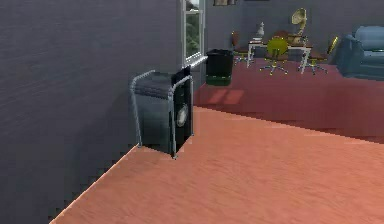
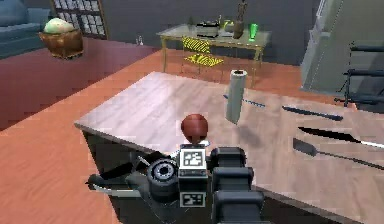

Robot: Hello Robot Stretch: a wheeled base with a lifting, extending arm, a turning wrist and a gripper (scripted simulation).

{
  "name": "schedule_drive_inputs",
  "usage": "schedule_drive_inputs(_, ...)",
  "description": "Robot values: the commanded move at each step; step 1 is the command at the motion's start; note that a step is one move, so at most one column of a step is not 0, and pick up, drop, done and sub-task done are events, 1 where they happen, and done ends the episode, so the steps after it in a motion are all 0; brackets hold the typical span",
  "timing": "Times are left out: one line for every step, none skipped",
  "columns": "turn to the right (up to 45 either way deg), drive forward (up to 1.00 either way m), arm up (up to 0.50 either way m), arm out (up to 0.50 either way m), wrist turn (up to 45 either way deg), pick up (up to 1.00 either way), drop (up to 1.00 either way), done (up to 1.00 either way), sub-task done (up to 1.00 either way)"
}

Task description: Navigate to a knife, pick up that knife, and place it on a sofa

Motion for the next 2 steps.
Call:
schedule_drive_inputs(21.0,0.0,0.0,0.0,0.0,0.0,0.0,0.0,0.0)
schedule_drive_inputs(0.0,1.0,0.0,0.0,0.0,0.0,0.0,0.0,0.0)
